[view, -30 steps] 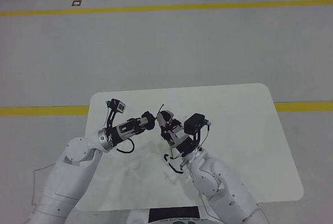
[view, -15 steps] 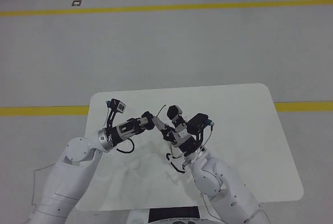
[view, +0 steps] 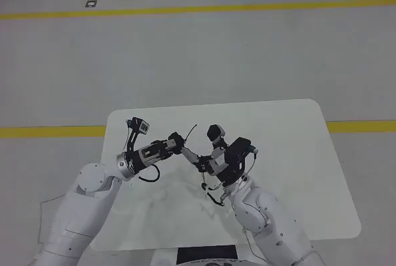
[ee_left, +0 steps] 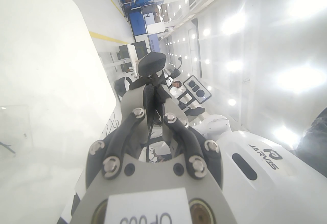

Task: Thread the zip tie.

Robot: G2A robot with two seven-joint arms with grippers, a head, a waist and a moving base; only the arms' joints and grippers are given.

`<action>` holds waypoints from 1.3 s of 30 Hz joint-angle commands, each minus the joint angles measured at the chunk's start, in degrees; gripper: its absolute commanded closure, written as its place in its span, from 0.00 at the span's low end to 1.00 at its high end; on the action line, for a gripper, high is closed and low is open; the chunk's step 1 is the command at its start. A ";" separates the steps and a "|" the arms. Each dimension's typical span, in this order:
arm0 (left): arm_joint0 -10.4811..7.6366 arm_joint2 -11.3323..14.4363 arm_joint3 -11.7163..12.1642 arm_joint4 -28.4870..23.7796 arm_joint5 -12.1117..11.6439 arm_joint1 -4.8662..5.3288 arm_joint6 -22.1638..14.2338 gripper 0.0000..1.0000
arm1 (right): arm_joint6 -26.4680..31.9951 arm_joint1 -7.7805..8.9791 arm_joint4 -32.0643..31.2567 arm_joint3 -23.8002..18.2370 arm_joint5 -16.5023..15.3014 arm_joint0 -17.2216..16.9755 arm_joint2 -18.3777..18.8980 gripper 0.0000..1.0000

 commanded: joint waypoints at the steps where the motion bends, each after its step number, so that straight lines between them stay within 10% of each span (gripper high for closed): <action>1: 0.10 0.04 0.34 -2.06 1.02 -0.02 0.36 1.00 | -0.56 0.41 -12.83 -0.09 2.88 0.62 0.54 0.00; 4: 0.12 -0.63 1.34 -6.75 2.48 0.10 -1.65 1.00 | -3.79 0.90 -25.15 -0.05 5.79 -0.19 -0.20 0.00; 14: -1.40 -1.79 4.86 -20.78 11.92 0.41 -10.02 1.00 | -11.79 7.06 -25.51 3.99 12.13 7.24 -5.09 0.00; 25: -1.85 -1.57 4.68 -22.41 12.58 0.31 -8.92 1.00 | -10.74 7.81 -25.51 5.07 12.74 9.00 -5.49 0.00; 39: -2.32 -0.48 5.50 -27.94 15.88 0.15 -11.20 1.00 | -9.02 17.85 -25.51 8.38 25.80 26.12 -26.36 0.00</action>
